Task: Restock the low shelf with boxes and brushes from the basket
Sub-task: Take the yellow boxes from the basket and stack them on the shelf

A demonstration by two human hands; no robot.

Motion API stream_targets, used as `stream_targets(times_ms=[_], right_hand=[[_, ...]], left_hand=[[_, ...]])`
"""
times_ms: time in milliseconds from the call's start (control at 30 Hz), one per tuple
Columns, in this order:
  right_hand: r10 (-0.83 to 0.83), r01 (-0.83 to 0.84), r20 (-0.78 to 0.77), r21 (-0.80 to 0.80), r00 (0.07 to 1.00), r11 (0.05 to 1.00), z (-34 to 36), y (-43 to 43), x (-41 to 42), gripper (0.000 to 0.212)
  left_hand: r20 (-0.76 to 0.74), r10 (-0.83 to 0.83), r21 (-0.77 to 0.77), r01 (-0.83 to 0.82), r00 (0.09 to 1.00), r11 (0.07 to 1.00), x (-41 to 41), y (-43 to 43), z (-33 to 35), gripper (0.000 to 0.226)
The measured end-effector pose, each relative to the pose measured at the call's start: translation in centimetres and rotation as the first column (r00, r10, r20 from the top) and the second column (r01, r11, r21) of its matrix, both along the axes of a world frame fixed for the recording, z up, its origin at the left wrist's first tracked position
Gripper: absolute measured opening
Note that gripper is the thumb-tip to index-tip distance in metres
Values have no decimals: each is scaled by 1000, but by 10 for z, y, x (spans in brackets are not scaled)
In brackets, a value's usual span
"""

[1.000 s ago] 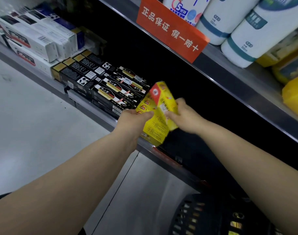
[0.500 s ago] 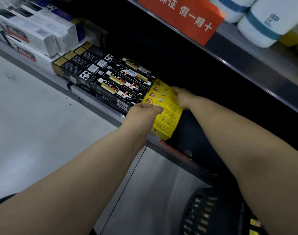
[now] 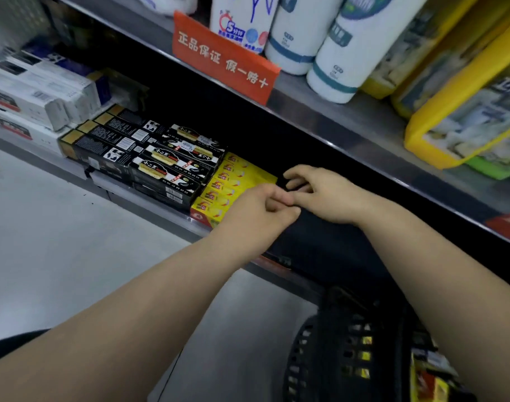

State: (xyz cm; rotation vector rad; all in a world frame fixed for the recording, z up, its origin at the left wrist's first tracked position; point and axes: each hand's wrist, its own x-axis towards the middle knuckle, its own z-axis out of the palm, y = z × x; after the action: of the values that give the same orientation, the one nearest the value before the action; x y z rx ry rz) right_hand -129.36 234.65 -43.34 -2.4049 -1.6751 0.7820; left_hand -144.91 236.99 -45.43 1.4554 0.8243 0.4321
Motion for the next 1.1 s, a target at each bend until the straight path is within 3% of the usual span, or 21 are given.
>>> stream_targets(times_ms=[167, 333, 400, 467, 533, 600, 700, 833, 967, 1100], right_hand=[[-158, 200, -181, 242, 971, 949, 44, -112, -4, 14], [-391, 477, -314, 279, 865, 833, 44, -214, 15, 20], [-501, 556, -268, 191, 823, 809, 22, -251, 24, 18], [-563, 565, -111, -22, 819, 825, -11, -281, 28, 24], [-540, 543, 99, -291, 836, 787, -46, -305, 24, 62], [-504, 575, 276, -399, 818, 715, -69, -321, 16, 85], [-565, 665, 355, -332, 745, 669, -85, -332, 15, 87], [-736, 768, 226, -250, 639, 590, -83, -332, 23, 88], [-759, 763, 99, -162, 643, 625, -69, -339, 23, 71], [-734, 739, 94, -17, 672, 674, -10, -344, 28, 47]], left_hand=[[-16, -250, 267, 245, 968, 932, 9, -47, 22, 5], [-78, -457, 556, 419, 886, 718, 10, -96, 42, 8], [-92, -546, 577, 491, 833, 653, 11, -116, 47, 9], [-150, -610, 607, 560, 778, 564, 11, -134, 47, 8], [-203, -636, 627, 598, 744, 499, 11, -146, 44, 8], [-236, -643, 630, 619, 729, 470, 11, -153, 42, 9], [-253, -655, 618, 640, 711, 456, 10, -161, 41, 10], [-217, -684, 550, 666, 697, 504, 12, -172, 42, 10], [-157, -689, 429, 678, 707, 597, 17, -183, 40, 14], [-103, -668, 256, 668, 737, 698, 27, -192, 34, 21]])
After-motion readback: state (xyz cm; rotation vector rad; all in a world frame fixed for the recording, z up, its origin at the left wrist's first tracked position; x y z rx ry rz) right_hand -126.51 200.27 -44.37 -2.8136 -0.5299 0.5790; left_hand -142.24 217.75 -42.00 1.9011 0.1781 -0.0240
